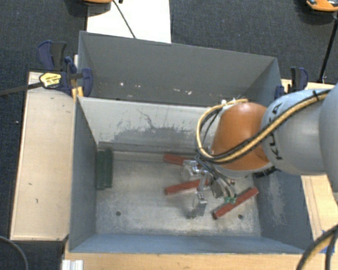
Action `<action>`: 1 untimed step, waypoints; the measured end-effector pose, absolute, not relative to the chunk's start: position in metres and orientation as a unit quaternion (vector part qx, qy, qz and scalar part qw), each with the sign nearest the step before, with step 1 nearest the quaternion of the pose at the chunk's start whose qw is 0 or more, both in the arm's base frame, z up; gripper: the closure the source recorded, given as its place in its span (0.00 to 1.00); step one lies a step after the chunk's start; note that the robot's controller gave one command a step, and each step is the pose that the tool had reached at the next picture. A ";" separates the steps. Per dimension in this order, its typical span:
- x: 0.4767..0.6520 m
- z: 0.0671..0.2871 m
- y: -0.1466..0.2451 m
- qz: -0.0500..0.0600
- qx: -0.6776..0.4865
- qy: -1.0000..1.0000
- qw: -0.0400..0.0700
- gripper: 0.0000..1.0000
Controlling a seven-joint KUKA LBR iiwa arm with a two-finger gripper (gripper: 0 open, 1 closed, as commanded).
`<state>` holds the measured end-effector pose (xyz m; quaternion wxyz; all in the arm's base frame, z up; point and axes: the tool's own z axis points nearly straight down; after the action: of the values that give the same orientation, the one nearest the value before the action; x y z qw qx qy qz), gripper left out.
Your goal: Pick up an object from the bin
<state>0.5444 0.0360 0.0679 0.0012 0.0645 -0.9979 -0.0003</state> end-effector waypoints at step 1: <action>0.541 0.115 0.036 0.000 0.103 -0.995 0.000 0.00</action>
Offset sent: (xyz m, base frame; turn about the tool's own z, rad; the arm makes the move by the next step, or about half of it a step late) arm 0.0000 0.0000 0.0000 0.0000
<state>0.5414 0.0356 0.1148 -0.0003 0.1034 -0.9946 -0.0003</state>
